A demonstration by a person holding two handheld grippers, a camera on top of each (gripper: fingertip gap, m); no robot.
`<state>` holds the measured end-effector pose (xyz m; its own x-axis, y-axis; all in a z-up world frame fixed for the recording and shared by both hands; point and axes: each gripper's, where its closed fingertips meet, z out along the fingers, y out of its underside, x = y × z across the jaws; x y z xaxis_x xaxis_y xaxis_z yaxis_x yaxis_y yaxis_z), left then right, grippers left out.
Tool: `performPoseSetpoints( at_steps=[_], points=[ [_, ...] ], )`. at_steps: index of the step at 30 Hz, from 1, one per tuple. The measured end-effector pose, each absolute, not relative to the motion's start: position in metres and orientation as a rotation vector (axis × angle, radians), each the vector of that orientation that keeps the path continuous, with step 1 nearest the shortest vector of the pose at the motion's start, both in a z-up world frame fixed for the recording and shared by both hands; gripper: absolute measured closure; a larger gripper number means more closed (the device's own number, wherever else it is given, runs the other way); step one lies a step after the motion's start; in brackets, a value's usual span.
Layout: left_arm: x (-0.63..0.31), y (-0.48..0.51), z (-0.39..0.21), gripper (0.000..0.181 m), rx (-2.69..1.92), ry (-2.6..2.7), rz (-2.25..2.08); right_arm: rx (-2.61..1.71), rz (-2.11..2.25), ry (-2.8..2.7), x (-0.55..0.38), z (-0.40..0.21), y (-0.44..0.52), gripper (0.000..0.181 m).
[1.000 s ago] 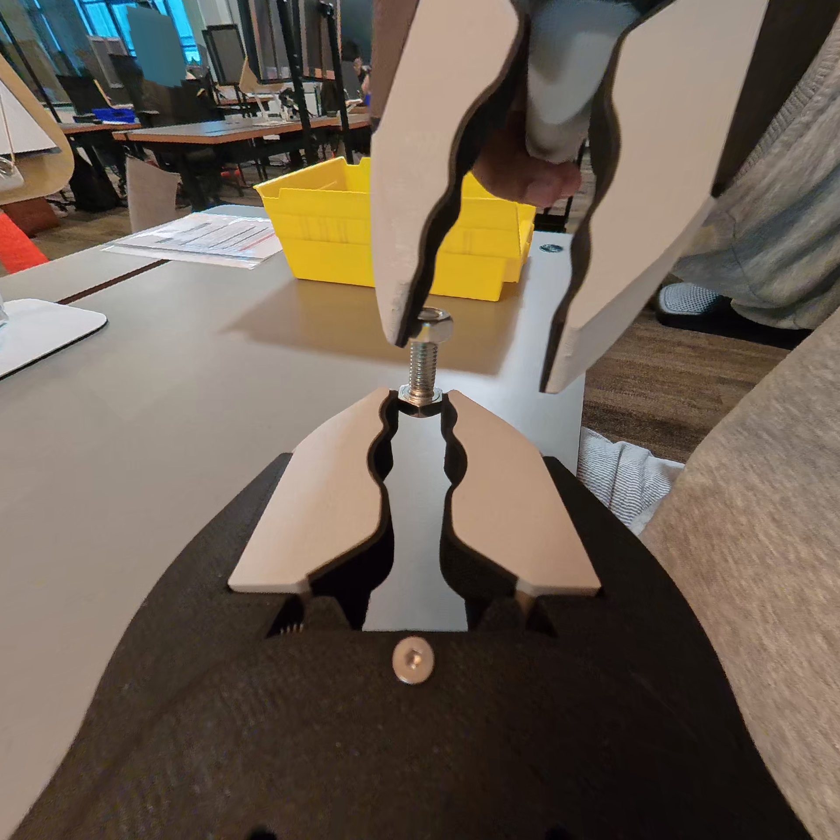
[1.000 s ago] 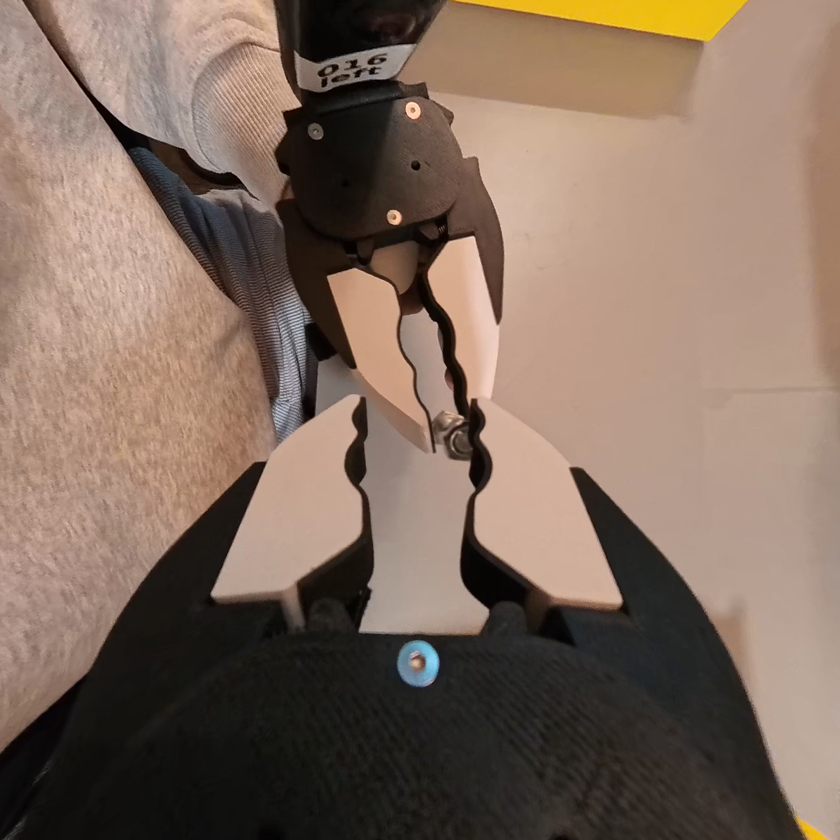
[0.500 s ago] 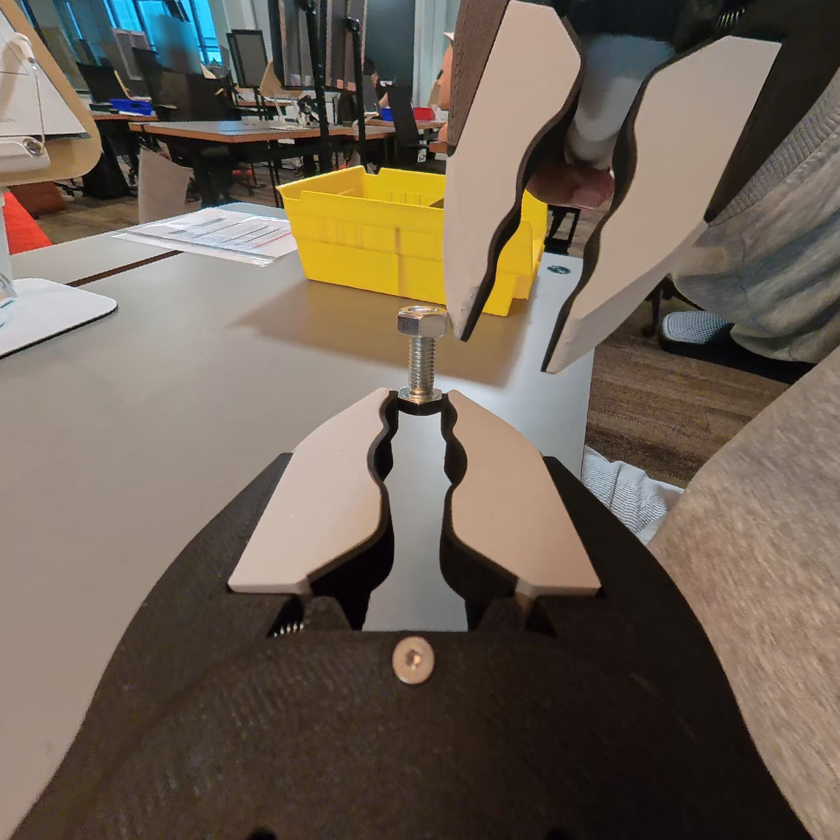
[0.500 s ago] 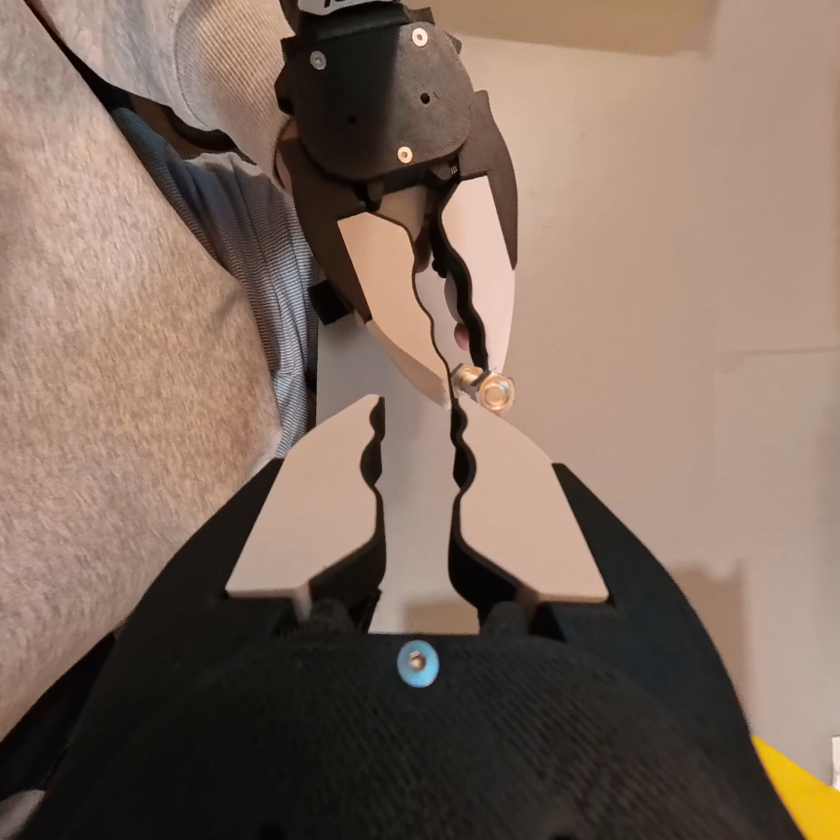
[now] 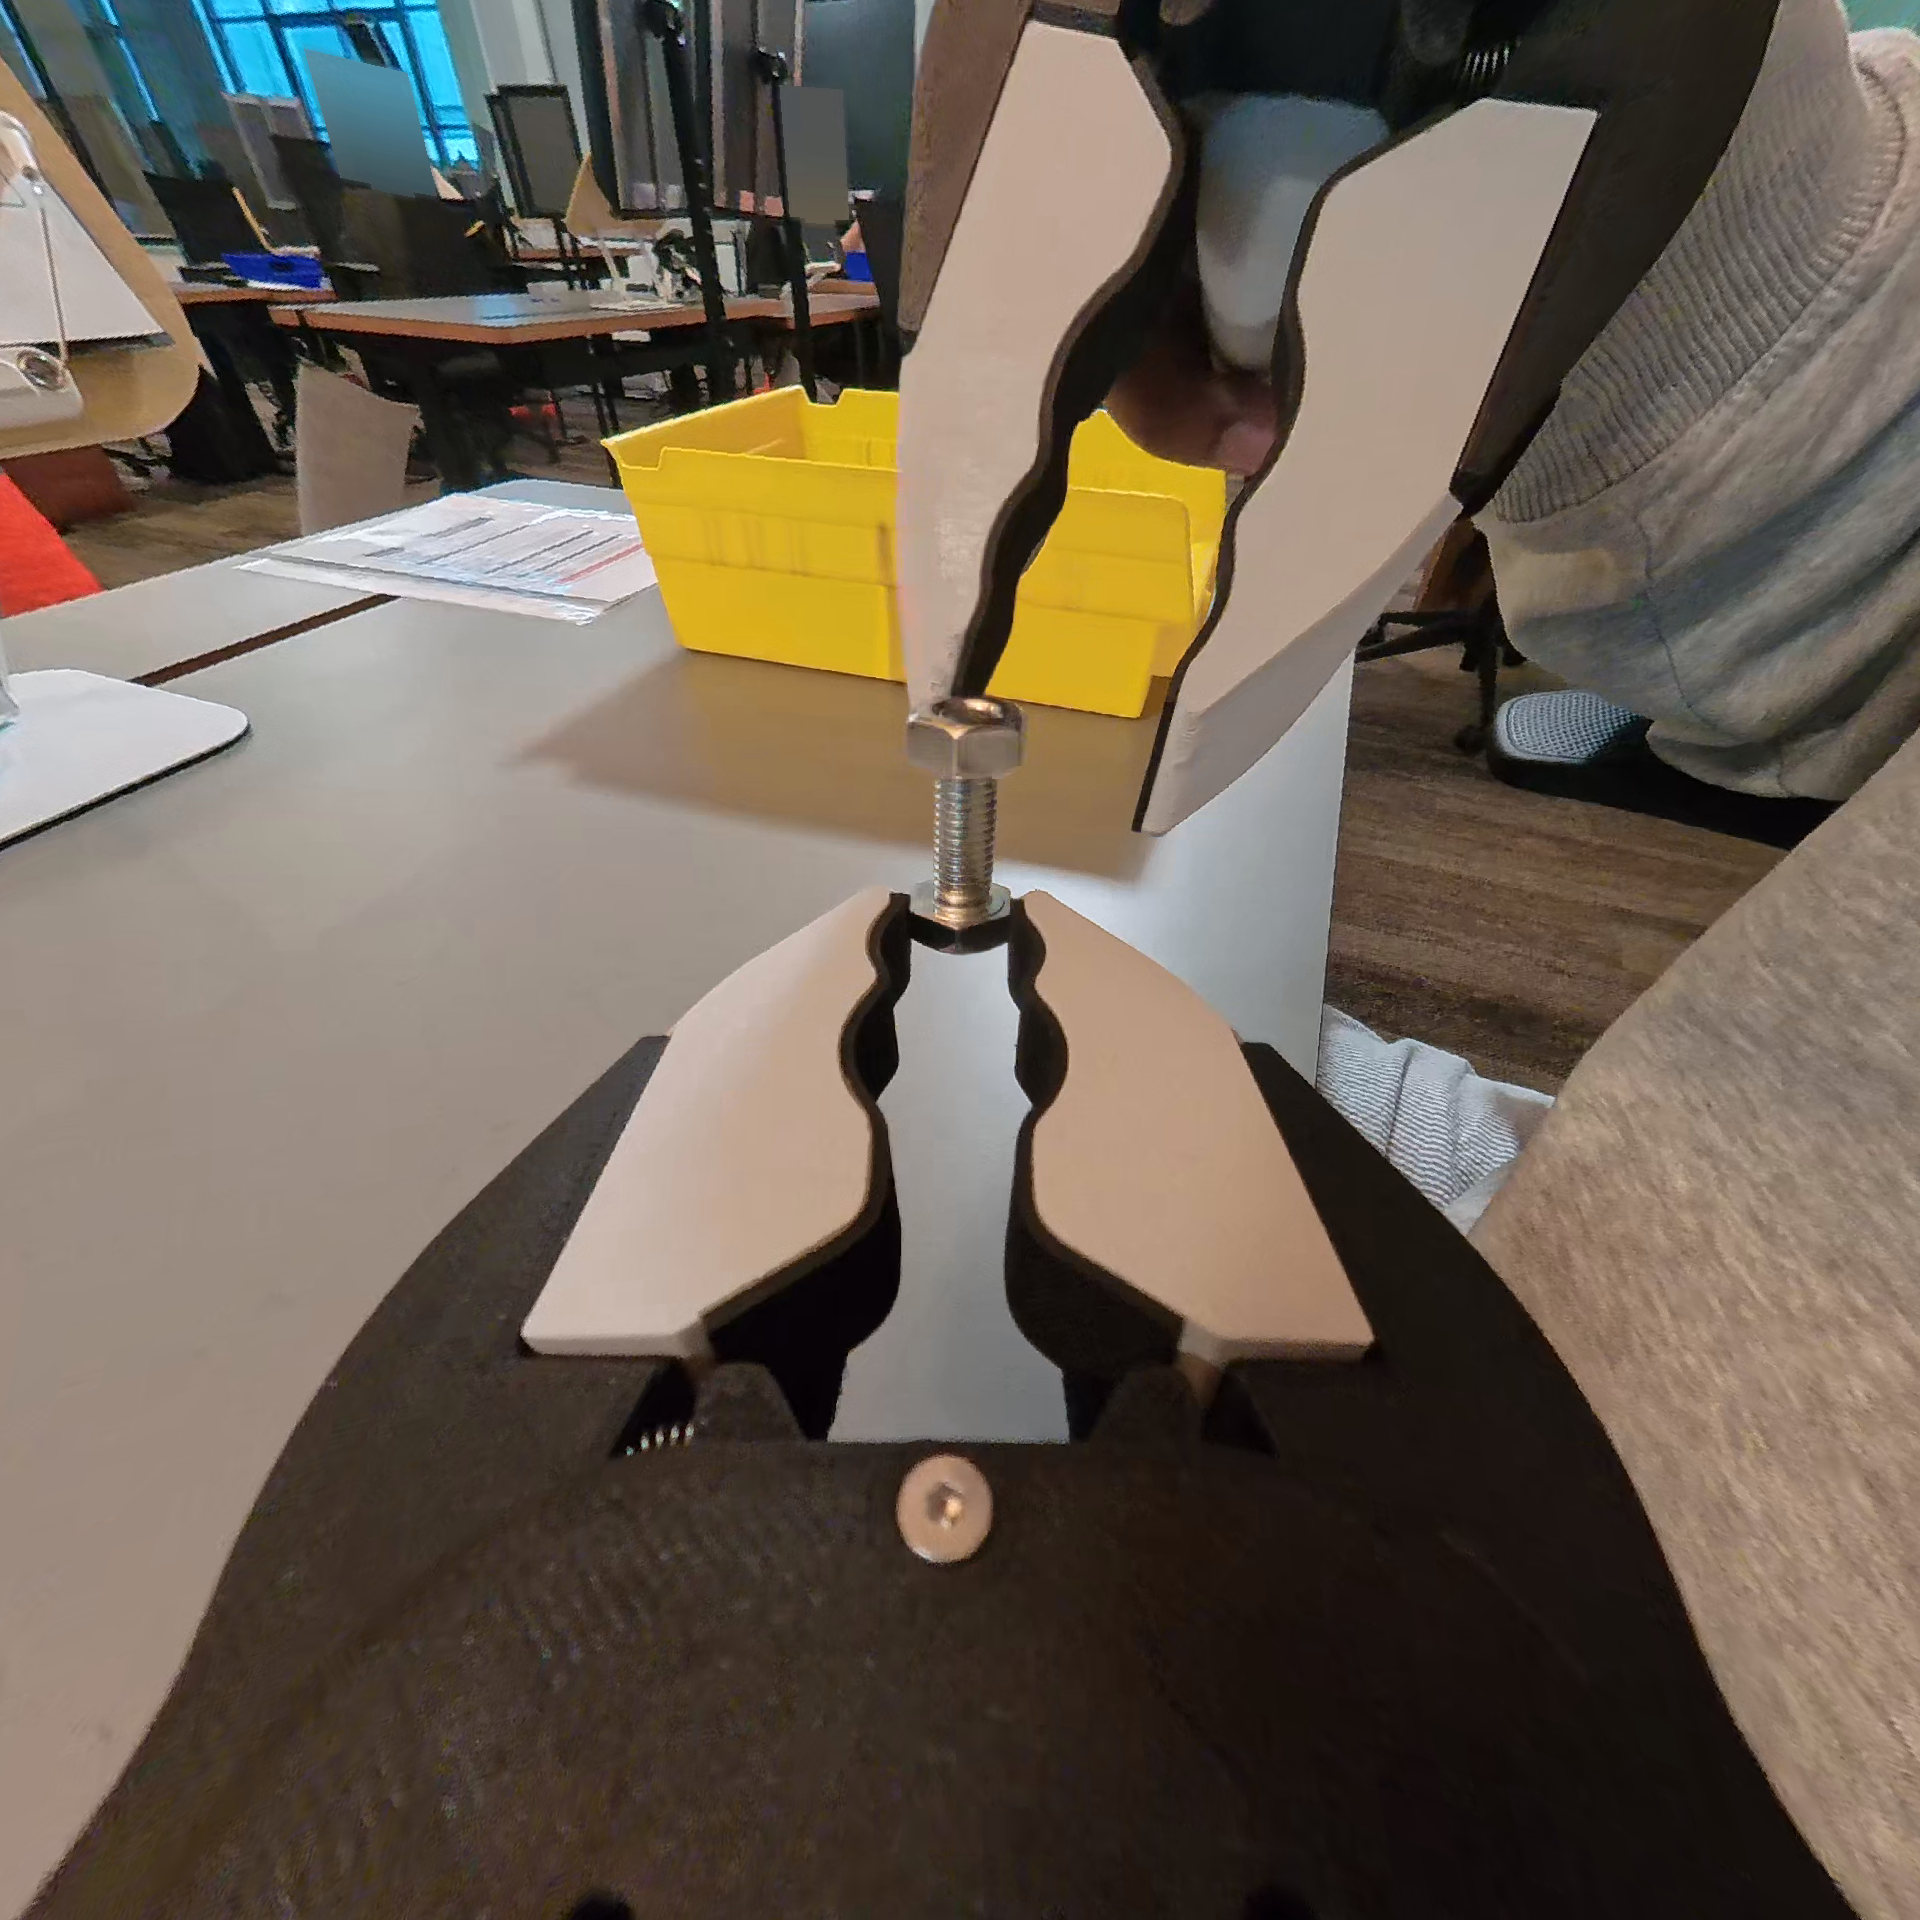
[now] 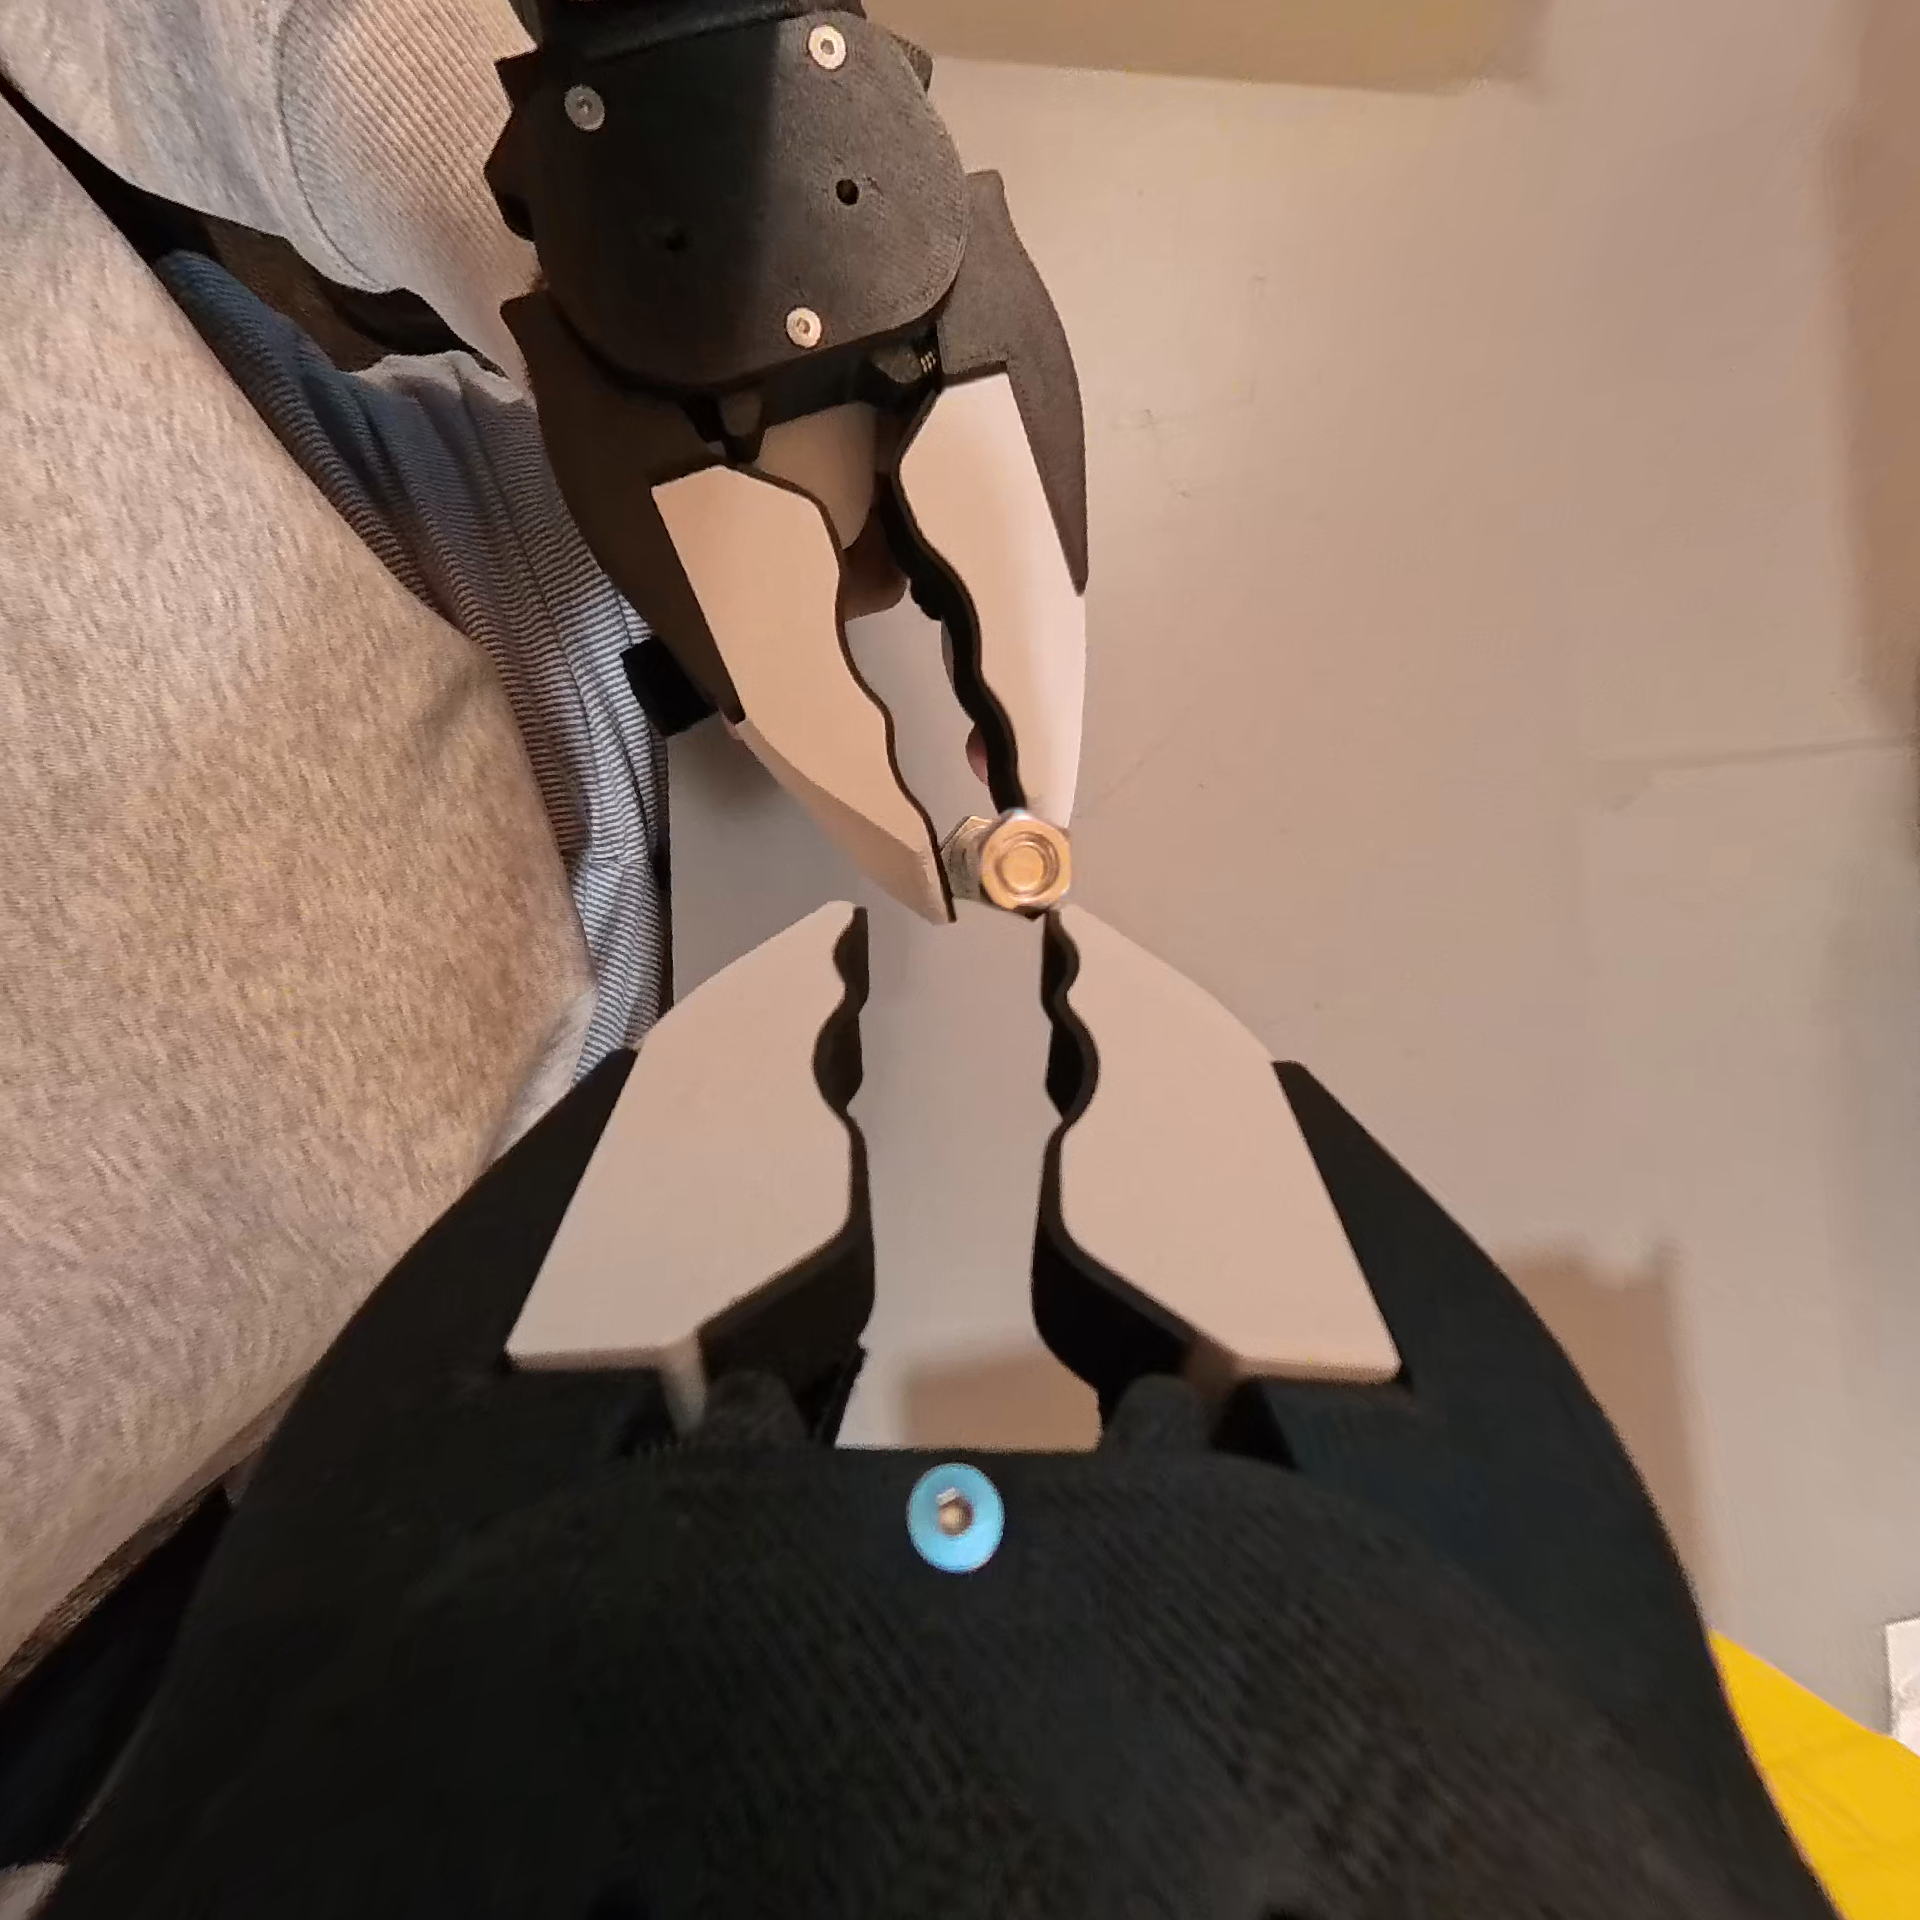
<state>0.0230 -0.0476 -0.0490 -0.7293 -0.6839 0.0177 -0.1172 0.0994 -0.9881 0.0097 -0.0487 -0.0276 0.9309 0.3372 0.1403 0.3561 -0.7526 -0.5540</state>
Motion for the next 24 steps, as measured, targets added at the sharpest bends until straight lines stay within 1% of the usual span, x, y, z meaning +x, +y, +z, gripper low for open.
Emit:
performPoseSetpoints(
  at_steps=[12, 18, 24],
  points=[
    [0.021, -0.052, -0.051, 0.162, -0.749, 1.959, -1.641, -2.41, -0.059, -0.546, -0.001, -0.023, -0.035, 0.143],
    [0.026, -0.045, -0.049, 0.162, -0.821, 1.927, -1.679, -2.365, -0.06, -0.612, -0.013, -0.016, -0.032, 0.15],
    [0.028, -0.043, -0.048, 0.162, -0.845, 1.911, -1.693, -2.339, -0.12, -0.549, 0.001, -0.002, -0.034, 0.157]
  ],
)
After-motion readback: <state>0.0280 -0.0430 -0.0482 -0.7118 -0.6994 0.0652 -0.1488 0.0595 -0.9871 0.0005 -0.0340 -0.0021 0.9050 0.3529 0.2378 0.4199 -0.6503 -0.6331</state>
